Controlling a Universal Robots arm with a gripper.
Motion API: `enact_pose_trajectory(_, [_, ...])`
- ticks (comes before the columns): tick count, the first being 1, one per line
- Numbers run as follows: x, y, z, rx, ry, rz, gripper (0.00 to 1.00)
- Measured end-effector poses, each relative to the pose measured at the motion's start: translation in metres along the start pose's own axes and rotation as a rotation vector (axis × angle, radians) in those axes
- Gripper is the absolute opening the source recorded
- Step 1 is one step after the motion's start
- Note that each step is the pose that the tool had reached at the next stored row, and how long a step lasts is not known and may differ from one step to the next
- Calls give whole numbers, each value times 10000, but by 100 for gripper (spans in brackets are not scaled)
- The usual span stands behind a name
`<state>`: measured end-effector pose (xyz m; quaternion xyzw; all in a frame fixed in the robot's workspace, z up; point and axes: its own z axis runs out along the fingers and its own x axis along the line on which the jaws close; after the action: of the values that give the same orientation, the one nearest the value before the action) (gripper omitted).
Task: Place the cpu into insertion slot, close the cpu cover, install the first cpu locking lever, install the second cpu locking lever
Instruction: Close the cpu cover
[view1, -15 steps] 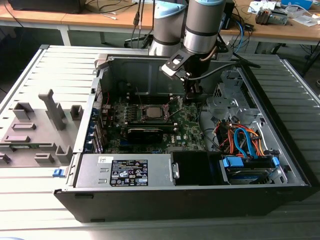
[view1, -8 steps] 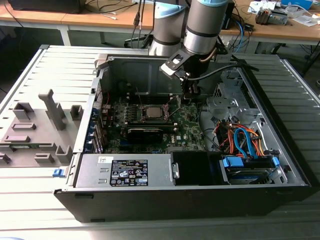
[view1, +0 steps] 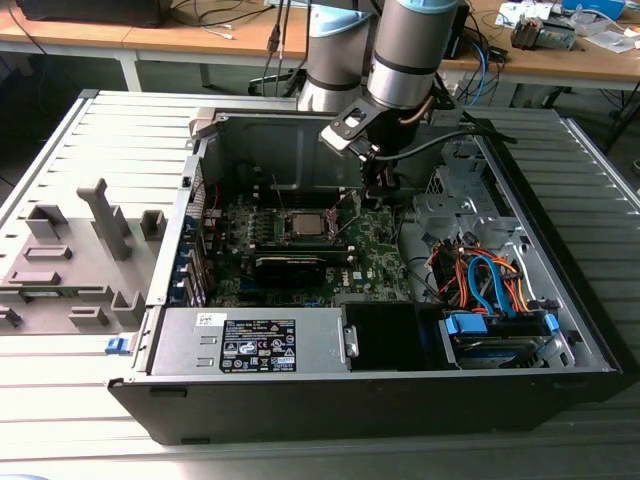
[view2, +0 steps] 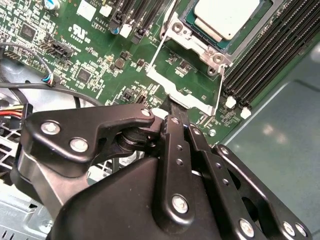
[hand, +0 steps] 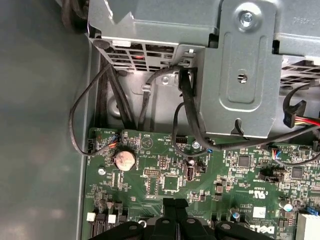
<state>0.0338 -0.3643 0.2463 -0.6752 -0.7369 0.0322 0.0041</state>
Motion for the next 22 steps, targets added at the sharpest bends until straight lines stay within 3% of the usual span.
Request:
enact_pose_trajectory(16, [17,-196,10,1,-2,1,11])
enact_pose_trajectory(22, [28,-322,18,1,-3,-1,11])
